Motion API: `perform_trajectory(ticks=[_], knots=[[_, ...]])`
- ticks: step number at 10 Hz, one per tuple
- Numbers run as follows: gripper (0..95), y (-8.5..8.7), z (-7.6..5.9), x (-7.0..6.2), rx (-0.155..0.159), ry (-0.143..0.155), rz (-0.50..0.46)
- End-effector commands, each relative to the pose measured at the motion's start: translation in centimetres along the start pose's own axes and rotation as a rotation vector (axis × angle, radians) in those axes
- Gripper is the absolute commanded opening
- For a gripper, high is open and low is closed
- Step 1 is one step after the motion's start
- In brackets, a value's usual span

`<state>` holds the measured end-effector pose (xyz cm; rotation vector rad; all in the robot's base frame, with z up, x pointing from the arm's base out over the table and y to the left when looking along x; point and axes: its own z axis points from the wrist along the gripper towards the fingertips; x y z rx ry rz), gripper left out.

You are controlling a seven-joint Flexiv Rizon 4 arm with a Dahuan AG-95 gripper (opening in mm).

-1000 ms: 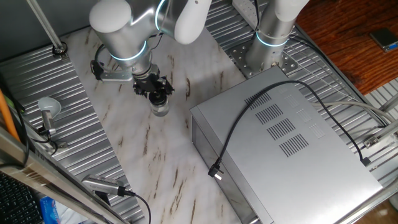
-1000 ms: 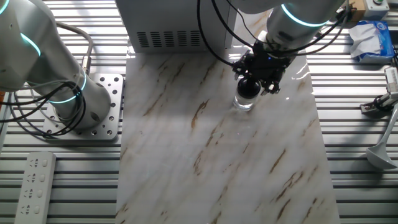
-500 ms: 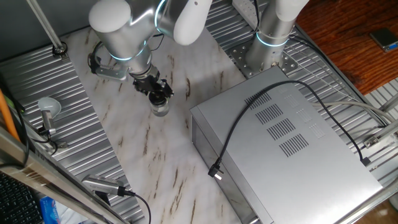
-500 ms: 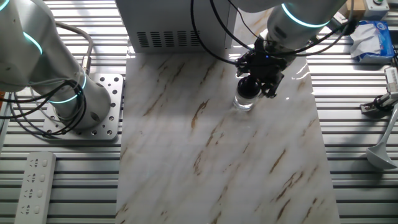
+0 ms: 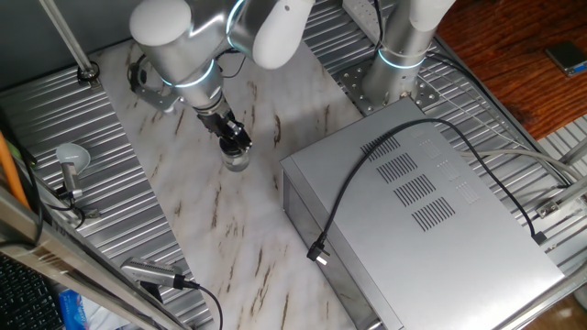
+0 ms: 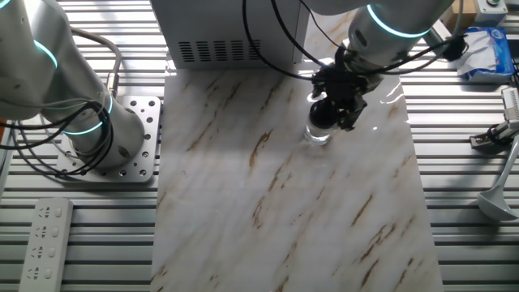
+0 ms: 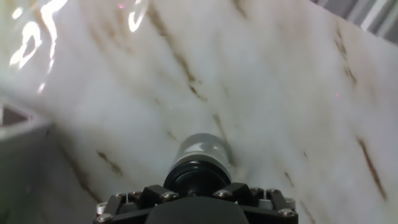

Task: Unscrew the lid from the jar

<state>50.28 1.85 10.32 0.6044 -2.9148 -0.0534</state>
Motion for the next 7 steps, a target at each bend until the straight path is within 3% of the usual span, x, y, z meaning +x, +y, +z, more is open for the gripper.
perform_trajectory(ticks=[1, 7], knots=[[57.0, 0.01, 0.01, 0.05, -0.016, -0.009, 0.163], [57.0, 0.06, 0.01, 0.2, -0.036, -0.012, 0.169]])
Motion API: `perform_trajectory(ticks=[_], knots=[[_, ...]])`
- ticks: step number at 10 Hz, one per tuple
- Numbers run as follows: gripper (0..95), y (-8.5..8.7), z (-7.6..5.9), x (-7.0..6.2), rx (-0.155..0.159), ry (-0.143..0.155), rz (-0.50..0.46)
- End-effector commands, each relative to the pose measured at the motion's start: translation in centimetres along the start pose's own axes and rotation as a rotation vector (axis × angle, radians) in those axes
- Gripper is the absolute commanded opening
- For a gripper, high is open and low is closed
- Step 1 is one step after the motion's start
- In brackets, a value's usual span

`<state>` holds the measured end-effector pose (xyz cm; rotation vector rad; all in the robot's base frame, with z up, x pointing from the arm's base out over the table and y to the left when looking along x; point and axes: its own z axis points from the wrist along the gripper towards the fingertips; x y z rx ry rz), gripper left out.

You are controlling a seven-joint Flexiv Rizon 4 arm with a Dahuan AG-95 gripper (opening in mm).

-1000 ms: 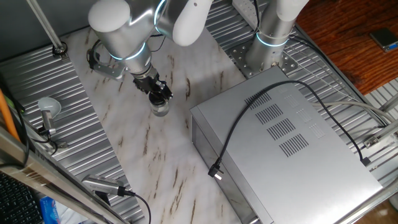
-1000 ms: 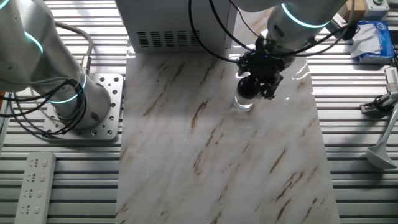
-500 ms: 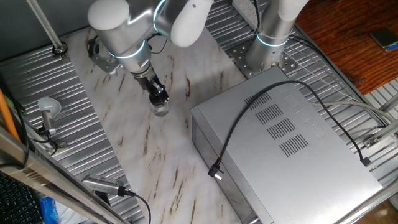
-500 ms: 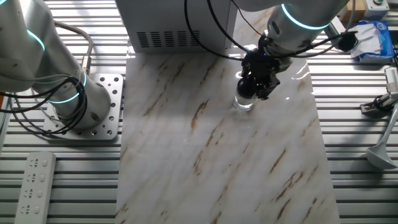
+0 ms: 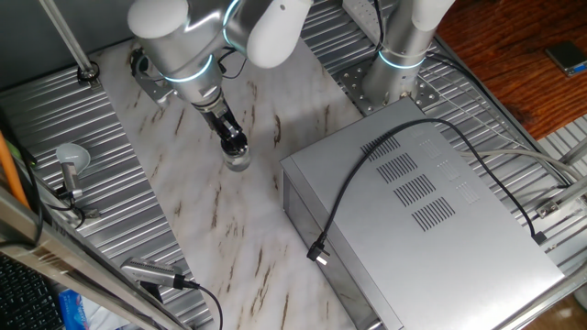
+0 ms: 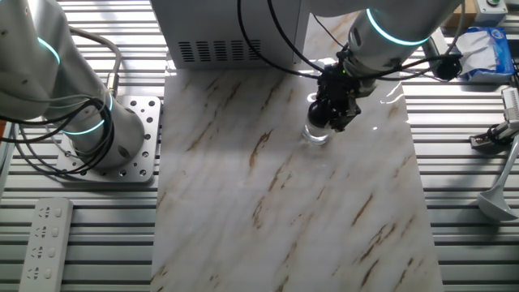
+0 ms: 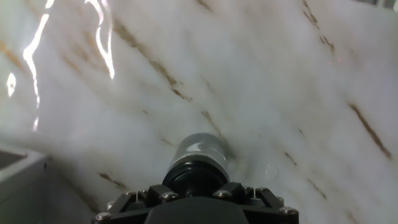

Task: Unscrew the lid from the jar

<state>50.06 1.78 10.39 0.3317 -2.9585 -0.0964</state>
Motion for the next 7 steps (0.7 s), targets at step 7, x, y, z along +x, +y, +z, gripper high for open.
perform_trajectory(ticks=[7], knots=[[57.0, 0.04, 0.05, -0.02, 0.015, -0.005, -0.062]])
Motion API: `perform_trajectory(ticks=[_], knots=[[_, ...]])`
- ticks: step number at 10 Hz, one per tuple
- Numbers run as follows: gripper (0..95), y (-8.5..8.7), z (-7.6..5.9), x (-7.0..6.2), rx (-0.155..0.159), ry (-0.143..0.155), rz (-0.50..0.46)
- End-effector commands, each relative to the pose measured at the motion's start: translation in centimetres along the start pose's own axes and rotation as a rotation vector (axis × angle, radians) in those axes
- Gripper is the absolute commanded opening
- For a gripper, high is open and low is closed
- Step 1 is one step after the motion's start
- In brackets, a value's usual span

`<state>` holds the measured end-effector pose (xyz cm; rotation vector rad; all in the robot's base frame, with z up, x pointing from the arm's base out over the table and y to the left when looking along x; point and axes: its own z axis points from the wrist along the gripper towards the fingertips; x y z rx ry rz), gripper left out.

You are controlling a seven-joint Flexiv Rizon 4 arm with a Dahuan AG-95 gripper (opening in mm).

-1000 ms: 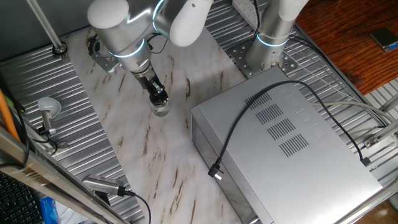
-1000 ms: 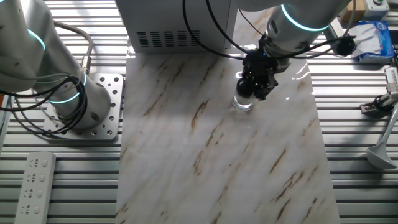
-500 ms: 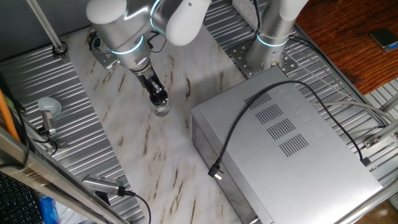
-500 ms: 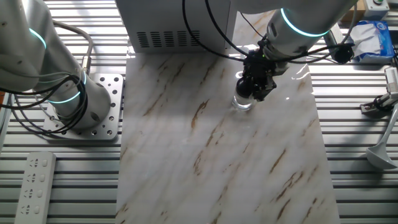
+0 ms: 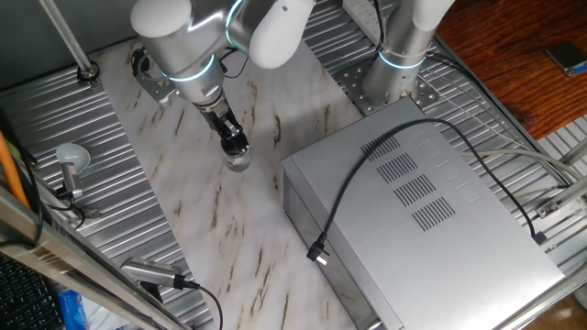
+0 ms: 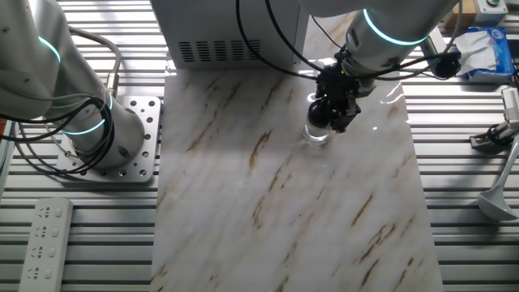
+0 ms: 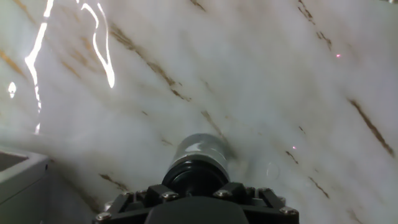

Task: Unscrew the lid from the jar

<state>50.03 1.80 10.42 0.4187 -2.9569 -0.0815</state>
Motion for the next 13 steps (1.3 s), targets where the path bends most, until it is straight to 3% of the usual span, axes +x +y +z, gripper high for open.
perform_trajectory(ticks=[1, 4, 13], knots=[[57.0, 0.0, 0.0, -0.05, -0.002, 0.001, -0.005], [57.0, 0.0, 0.0, -0.05, -0.003, 0.001, -0.034], [57.0, 0.0, -0.02, -0.05, 0.035, 0.01, -0.407]])
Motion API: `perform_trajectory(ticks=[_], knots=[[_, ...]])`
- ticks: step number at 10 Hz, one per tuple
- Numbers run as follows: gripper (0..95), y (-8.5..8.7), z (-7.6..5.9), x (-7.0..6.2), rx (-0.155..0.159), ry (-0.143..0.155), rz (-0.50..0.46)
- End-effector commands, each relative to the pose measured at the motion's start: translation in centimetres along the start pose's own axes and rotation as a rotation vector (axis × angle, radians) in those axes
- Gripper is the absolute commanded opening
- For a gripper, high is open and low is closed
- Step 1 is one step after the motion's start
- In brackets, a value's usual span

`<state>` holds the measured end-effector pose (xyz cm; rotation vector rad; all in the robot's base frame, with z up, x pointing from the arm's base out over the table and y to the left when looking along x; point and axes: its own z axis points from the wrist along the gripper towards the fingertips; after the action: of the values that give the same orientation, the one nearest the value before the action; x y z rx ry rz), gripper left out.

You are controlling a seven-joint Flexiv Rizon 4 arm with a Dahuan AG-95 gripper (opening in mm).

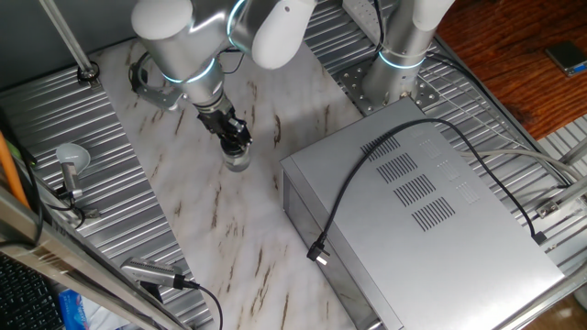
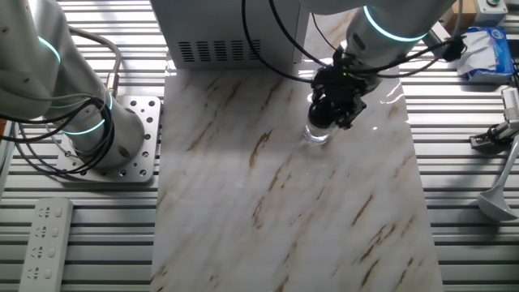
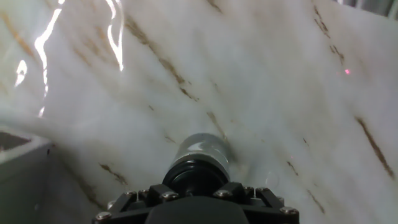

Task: Unscrew the lid from the jar

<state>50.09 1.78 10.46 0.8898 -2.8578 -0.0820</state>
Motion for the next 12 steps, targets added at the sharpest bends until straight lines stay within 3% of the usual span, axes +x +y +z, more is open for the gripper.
perform_trajectory(ticks=[1, 6, 12], knots=[[57.0, 0.03, 0.03, -0.01, 0.015, 0.005, -0.134], [57.0, 0.03, 0.03, -0.01, 0.033, 0.012, -0.364], [57.0, 0.03, 0.06, -0.01, 0.057, 0.037, -0.545]])
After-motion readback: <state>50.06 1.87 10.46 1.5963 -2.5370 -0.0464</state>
